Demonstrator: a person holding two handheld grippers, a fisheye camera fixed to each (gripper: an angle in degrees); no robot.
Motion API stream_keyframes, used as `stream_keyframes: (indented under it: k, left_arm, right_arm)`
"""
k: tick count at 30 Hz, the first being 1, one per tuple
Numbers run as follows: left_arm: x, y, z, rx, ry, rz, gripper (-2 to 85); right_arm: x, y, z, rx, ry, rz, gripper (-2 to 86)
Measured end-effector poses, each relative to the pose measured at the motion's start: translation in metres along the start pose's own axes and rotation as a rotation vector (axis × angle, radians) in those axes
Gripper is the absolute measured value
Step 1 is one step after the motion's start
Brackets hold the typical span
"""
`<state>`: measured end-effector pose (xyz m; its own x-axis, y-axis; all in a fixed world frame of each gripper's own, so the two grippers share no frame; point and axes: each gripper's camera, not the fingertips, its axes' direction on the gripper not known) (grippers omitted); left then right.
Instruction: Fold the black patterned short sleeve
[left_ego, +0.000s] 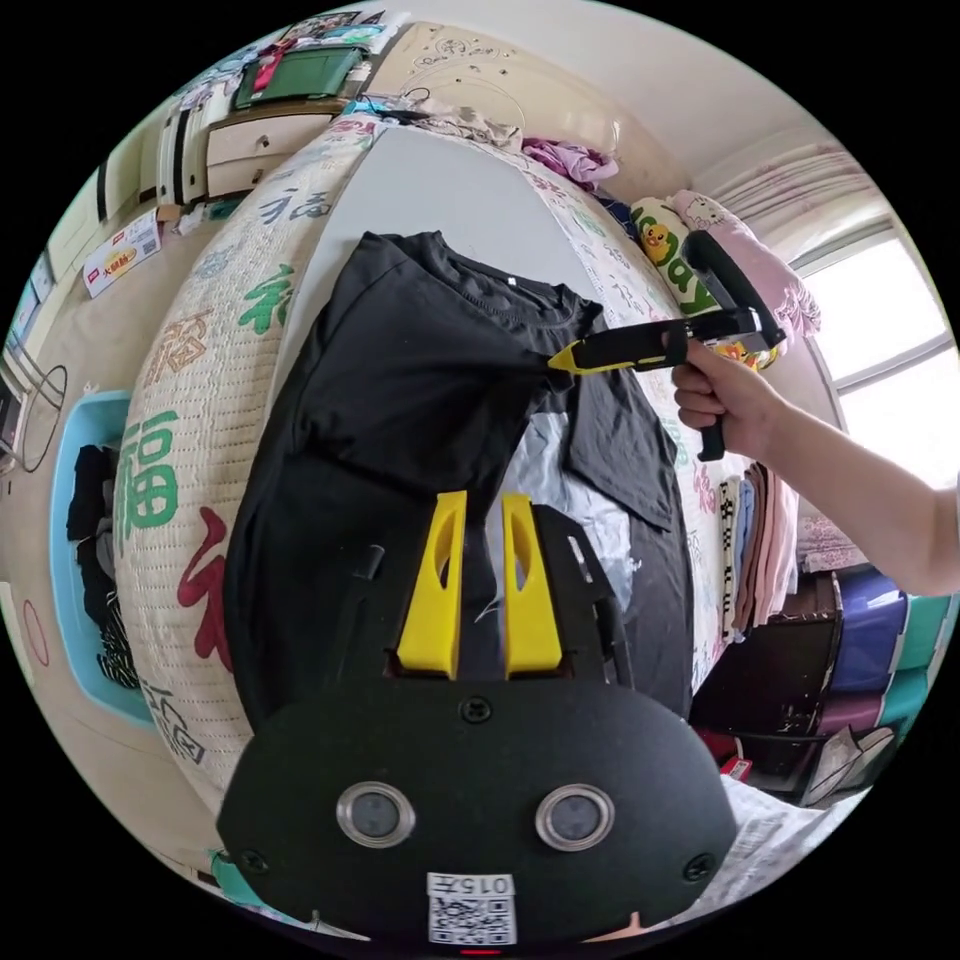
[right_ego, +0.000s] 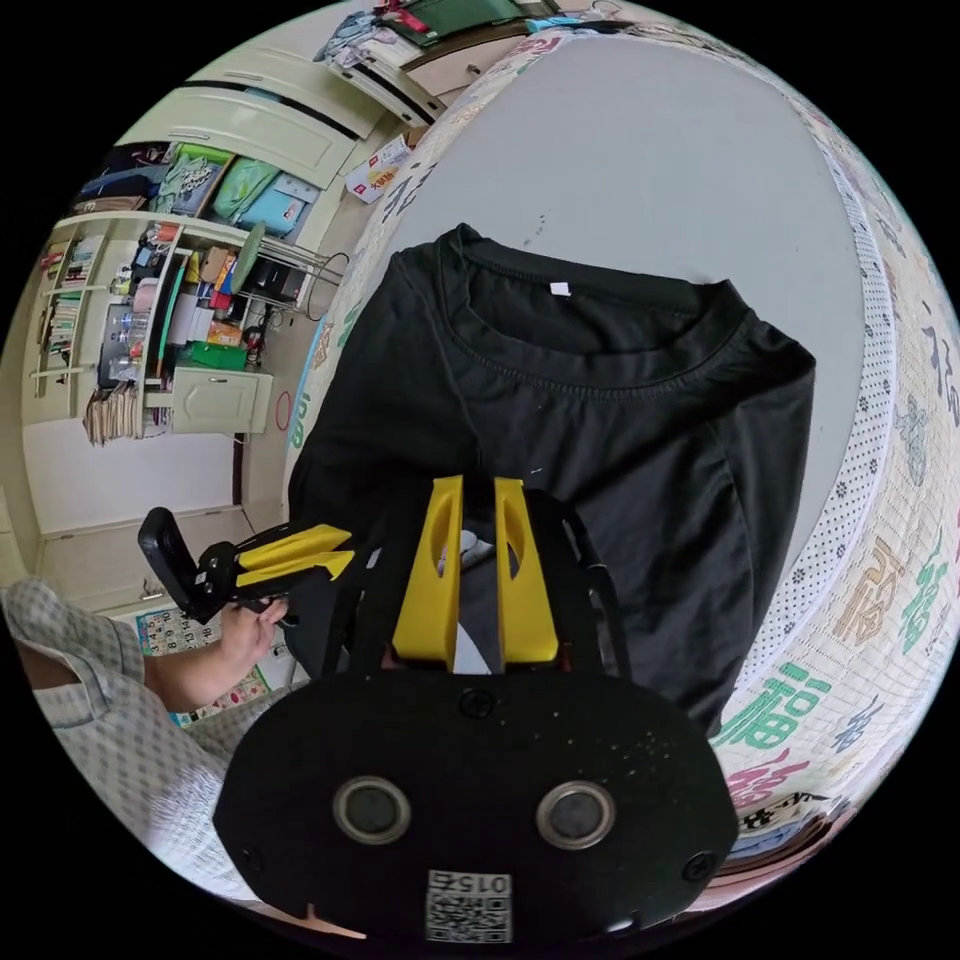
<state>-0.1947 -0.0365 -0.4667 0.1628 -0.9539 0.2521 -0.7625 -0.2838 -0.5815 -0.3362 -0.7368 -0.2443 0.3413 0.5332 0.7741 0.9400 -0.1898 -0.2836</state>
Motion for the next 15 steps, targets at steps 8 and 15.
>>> stream_keyframes:
  k: [8, 15]
  left_arm:
    - [0.017, -0.011, 0.013, -0.012, -0.055, 0.021, 0.9]
    - [0.028, -0.006, 0.003, -0.028, -0.064, 0.088, -0.1]
  right_arm:
    - [0.014, -0.003, 0.043, -0.041, 0.041, -0.017, 3.5]
    - [0.012, 0.003, 0.087, -0.095, 0.114, -0.082, 0.3]
